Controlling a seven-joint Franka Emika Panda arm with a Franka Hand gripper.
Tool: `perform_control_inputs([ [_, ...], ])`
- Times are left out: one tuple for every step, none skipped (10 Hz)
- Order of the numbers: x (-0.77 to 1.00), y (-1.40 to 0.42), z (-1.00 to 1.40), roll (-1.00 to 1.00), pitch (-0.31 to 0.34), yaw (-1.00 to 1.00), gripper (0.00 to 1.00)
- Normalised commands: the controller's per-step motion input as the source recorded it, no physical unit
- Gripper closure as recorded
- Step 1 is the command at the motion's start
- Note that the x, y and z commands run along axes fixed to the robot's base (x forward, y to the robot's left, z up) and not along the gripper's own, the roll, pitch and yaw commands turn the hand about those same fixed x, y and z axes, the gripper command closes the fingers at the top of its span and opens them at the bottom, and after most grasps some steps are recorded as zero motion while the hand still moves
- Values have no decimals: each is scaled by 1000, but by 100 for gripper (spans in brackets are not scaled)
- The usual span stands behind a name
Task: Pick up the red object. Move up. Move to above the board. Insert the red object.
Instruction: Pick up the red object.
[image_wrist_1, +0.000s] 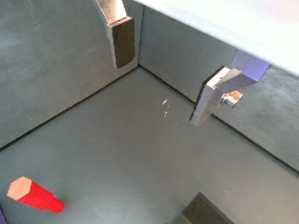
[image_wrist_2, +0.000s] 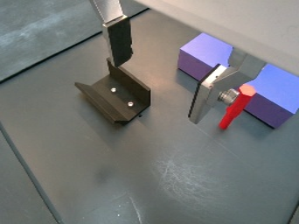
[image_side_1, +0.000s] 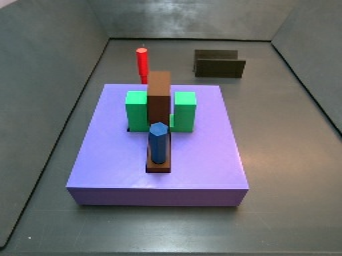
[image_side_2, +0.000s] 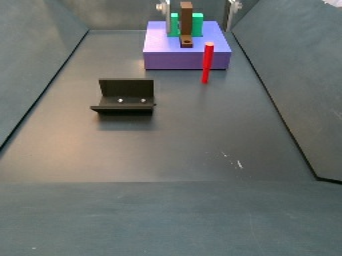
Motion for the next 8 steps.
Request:
perform_control_inputs([
  [0, 0, 0, -7, 0, 0, 0],
  [-6, -146, -254, -169, -104, -6, 0],
  [-366, -403, -331, -209, -200, -69, 0],
  [-363, -663, -317, -140, -149, 0, 0],
  [-360, -743, -274, -103, -156, 31, 0],
  [-254, -617, -266, -124, -154, 51, 0],
  [-109, -506, -331, -147, -146, 51, 0],
  [-166, -606, -260, -93, -116, 11, 0],
])
